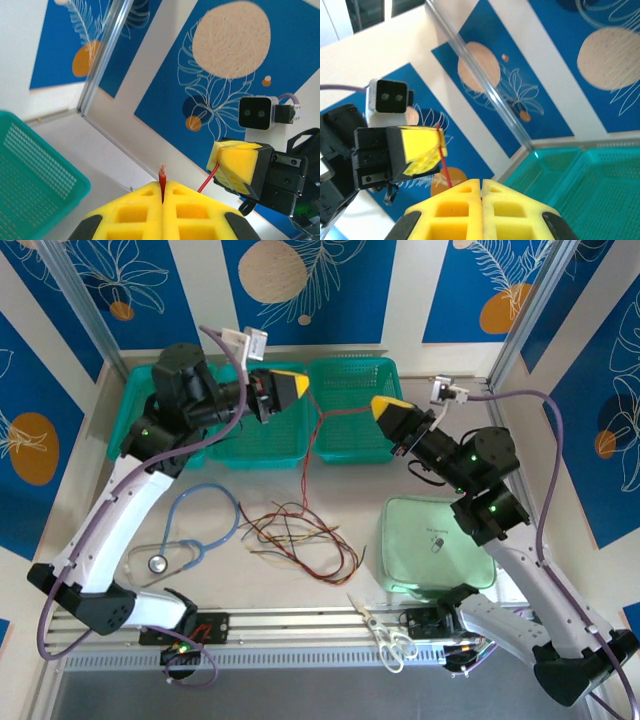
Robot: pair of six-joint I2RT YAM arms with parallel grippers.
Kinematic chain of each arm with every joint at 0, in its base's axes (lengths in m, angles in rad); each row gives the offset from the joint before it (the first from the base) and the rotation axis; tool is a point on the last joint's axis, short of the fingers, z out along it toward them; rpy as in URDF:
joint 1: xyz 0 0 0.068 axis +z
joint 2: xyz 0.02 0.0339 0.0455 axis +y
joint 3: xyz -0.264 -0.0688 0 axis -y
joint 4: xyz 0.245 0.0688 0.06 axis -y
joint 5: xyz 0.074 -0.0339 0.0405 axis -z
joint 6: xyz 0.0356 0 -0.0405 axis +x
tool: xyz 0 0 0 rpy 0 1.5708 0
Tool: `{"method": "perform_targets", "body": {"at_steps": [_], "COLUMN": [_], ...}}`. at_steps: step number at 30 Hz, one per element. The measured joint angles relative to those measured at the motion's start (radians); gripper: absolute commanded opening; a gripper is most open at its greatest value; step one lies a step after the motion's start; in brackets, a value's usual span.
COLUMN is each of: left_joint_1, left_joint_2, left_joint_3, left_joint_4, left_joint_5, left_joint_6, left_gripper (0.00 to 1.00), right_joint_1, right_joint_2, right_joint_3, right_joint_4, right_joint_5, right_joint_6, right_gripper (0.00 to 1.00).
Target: Untangle the cables
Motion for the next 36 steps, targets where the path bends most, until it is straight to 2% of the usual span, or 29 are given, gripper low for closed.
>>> {"method": "perform_targets", "body": {"at_steps": [4,9,17,26,32,36], "left_joint_1": [0.069,0.196,0.369,0.529,0.651,0.739], "left_joint_2": [-0.011,-0.040,-0.111,-0.088,-0.021,0.013], "left_joint_3": [0.054,0.053,0.050,0.025,-0.015,-0.044], "left_joint_4": [-0.020,-0.015,0.039,0.184,0.261,0.284], "left_joint_5": [-0.019,-0.054,-0.198,-0.440,-0.517,-0.536], "left_joint_6": [0.013,-0.005,-0.055,-0.182,-0.296,-0.376], "left_gripper": [0.00,0.00,0.00,0.00,0.00,0.00], "right_joint_1": [-0.025,-0.109,-0.235,-0.319,-0.426,-0.536], "right_joint_2": [-0.021,-0.046,-0.054,0.011,0.011,0.022], "right_joint_3": [0.035,0.092,0.143,0.283,0.311,0.312], "right_joint_4": [-0.035,-0.086,-0.103,-0.154,-0.191,-0.229], "right_joint_5": [0.058,0.124,0.233,0.430,0.535,0.540], "right_joint_6": [-0.027,-0.051,-0.025,-0.022,-0.016,0.018], "right_gripper": [0.00,0.00,0.00,0.00,0.00,0.00]}}
